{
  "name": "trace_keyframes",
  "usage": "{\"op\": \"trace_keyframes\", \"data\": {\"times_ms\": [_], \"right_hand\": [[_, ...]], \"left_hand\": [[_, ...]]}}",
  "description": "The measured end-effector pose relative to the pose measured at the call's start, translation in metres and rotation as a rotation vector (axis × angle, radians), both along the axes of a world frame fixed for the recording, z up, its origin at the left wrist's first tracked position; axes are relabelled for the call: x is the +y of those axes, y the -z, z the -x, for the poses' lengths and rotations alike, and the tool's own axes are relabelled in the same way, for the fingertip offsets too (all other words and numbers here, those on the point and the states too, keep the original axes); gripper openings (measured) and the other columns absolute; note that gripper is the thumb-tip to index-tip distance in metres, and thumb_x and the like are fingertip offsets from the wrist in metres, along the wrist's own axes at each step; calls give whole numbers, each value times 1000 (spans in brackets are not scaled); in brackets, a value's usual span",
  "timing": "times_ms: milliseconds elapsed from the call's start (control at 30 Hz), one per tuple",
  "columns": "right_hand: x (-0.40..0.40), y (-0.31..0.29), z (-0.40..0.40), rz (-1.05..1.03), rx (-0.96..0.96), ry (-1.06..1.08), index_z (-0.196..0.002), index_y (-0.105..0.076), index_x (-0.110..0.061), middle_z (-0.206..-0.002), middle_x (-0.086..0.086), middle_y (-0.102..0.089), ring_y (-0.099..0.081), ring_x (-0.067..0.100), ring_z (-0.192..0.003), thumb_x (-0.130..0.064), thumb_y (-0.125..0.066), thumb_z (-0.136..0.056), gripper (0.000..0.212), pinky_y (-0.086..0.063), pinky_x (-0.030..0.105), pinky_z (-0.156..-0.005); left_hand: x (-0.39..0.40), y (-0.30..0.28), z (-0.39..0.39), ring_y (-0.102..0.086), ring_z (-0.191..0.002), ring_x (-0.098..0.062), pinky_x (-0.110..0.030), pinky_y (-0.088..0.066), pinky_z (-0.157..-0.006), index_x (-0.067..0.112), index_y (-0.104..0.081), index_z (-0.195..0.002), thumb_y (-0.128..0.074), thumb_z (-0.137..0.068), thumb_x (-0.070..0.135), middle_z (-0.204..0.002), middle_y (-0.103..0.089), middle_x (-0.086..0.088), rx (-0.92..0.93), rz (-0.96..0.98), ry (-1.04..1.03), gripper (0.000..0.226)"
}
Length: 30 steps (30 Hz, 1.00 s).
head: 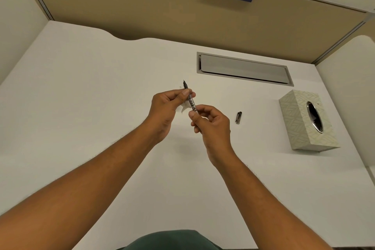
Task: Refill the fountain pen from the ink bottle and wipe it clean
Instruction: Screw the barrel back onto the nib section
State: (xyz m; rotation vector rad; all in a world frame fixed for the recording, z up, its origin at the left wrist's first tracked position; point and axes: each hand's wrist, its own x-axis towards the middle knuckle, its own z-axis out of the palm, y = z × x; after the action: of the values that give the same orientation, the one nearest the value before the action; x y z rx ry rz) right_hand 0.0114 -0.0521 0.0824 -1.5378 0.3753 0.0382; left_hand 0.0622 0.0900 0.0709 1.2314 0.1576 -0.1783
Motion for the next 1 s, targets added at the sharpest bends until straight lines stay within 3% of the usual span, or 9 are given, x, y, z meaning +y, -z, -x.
{"op": "trace_keyframes", "data": {"times_ms": [100,300,467,567,667,767,900,1000], "right_hand": [[1,1,1,-3,25,35,-102,-78,-20,-81,-2,-75,-69,13,-68,-16,-74,-98,7,-57,24,-65],[3,-3,4,-144,82,-36,-122,-67,-8,-81,8,-74,-68,17,-66,-28,-53,-111,26,-56,27,-61],[3,-2,7,-70,70,-51,-115,-63,-8,-90,10,-81,-71,17,-70,-17,-75,-98,22,-57,28,-65],[2,-2,7,-99,78,-50,-110,-67,-9,-92,11,-81,-70,18,-70,-16,-69,-102,11,-57,29,-65],[0,-3,8,-132,122,-63,-108,-73,-8,-89,7,-78,-68,18,-74,-24,-55,-110,24,-55,28,-65],[-6,1,9,-112,158,-55,-105,-78,-10,-89,6,-71,-64,17,-76,-30,-54,-111,31,-54,28,-67],[-19,2,8,-109,113,-39,-118,-72,-14,-89,6,-71,-67,16,-74,-27,-73,-100,22,-57,27,-69],[-26,2,8,-77,78,-34,-109,-71,-12,-83,6,-74,-69,15,-69,-20,-80,-94,19,-56,28,-68]], "left_hand": [[0,0,0,-72,-119,-31,-46,-49,-113,15,-83,-101,-69,-101,24,-112,-81,-10,-15,-25,11,16],[-1,0,1,-75,-115,-23,-32,-50,-99,14,-81,-107,-66,-103,23,-110,-82,-4,-24,-61,24,18],[0,3,1,-75,-114,-23,-32,-52,-100,10,-79,-112,-64,-104,23,-111,-82,-5,-23,-75,13,22],[-1,4,2,-75,-114,-23,-30,-52,-97,11,-79,-111,-62,-105,22,-112,-82,-6,-33,-73,12,21],[-4,3,4,-75,-115,-22,-28,-51,-98,13,-79,-110,-61,-106,21,-112,-82,-5,-35,-81,14,20],[-11,0,7,-74,-116,-18,-32,-51,-107,16,-79,-107,-61,-106,19,-111,-82,-3,-39,-96,21,19],[-18,0,9,-73,-118,-23,-43,-49,-115,15,-80,-107,-62,-105,17,-114,-81,-7,-39,-94,-9,18],[-23,2,13,-71,-121,-26,-50,-47,-116,16,-81,-105,-62,-105,18,-114,-80,-7,-47,-122,-25,19]]}}
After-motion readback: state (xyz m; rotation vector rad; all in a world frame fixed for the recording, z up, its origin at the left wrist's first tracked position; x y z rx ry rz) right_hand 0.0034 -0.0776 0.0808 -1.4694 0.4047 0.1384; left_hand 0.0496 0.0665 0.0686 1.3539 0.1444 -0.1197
